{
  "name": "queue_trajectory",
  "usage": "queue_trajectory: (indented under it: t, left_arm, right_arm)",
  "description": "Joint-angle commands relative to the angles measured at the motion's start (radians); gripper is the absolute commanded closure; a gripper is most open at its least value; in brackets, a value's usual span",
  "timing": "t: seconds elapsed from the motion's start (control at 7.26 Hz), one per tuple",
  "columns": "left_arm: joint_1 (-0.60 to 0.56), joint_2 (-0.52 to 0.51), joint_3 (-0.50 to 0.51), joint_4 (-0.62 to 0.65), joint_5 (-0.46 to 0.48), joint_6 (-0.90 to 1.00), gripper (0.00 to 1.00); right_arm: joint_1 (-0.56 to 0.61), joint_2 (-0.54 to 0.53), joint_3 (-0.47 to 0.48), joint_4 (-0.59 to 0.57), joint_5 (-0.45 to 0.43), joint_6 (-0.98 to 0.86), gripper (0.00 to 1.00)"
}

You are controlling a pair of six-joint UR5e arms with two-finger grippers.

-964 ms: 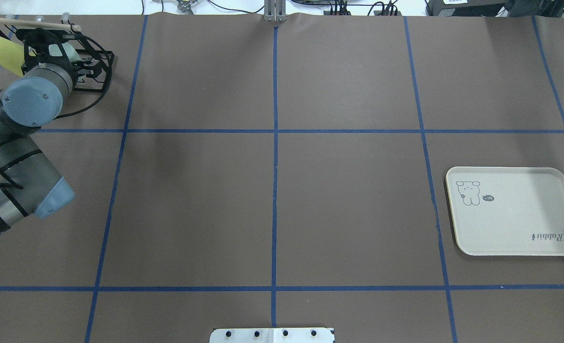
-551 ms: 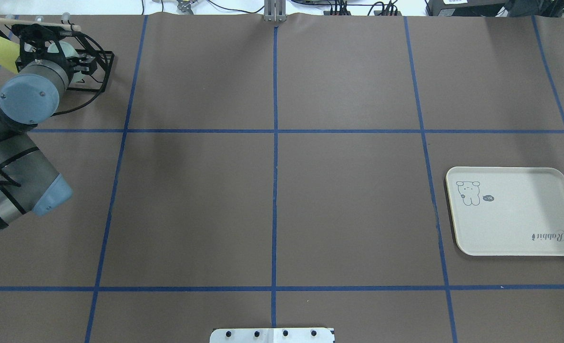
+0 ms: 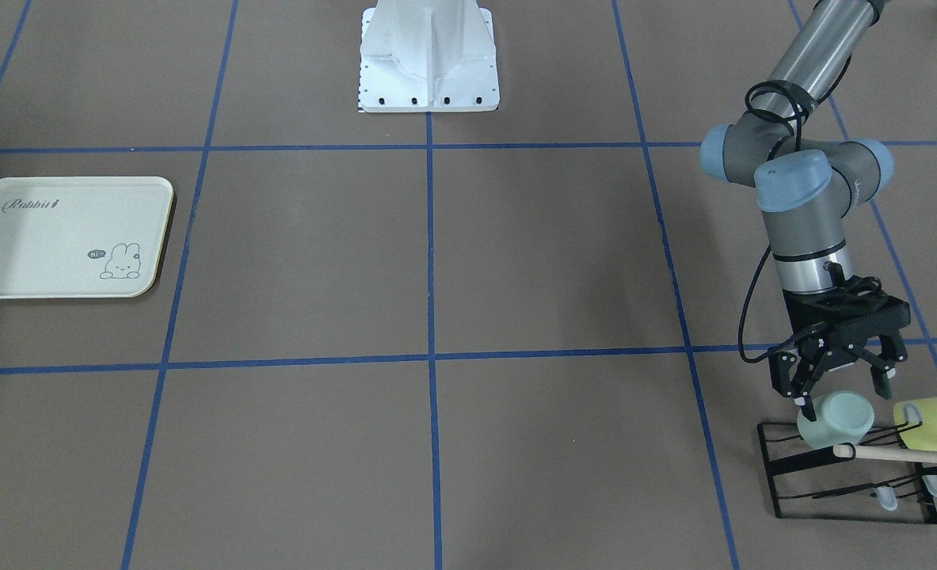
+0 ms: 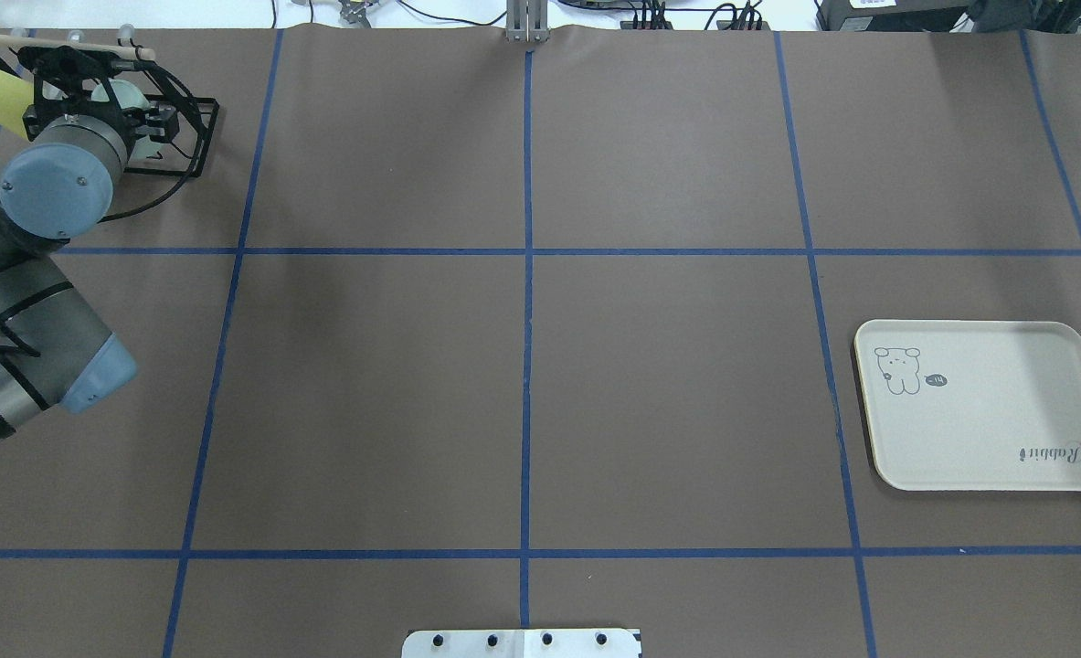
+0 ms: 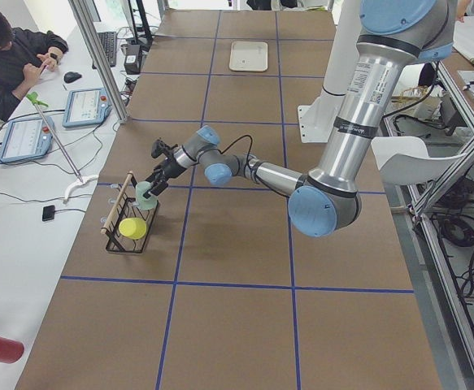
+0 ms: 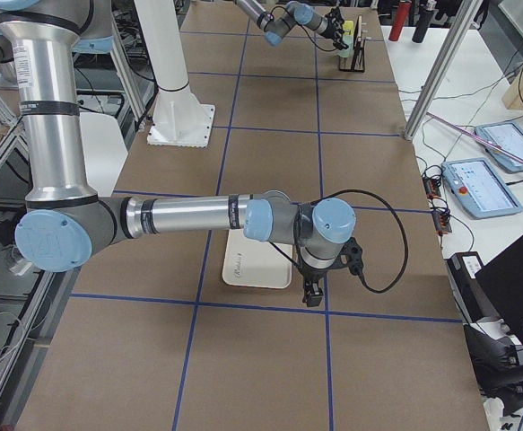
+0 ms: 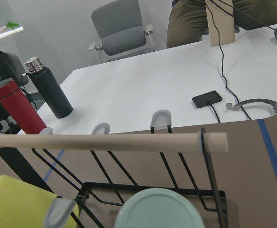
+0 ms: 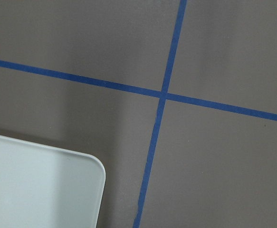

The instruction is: Left arm grabs green cup and hands to right arm on tray

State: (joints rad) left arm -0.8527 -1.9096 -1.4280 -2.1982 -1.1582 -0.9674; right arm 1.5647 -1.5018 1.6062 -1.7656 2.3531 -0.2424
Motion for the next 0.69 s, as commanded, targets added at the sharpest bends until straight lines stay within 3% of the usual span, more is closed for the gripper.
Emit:
queue_trajectory:
  t: [0.0, 0.55]
  left_arm:
    - [0.001, -0.002, 0.018, 0.0, 0.002, -0.001, 0.0]
    - [0.003, -0.011, 0.035, 0.0, 0.0, -0.002, 0.0]
  right_arm:
    - [0.0, 0.0, -0.003, 0.0, 0.0, 0.0, 0.0]
    - [0.0, 0.0, -0.008, -0.002, 0.0, -0.002, 0.0]
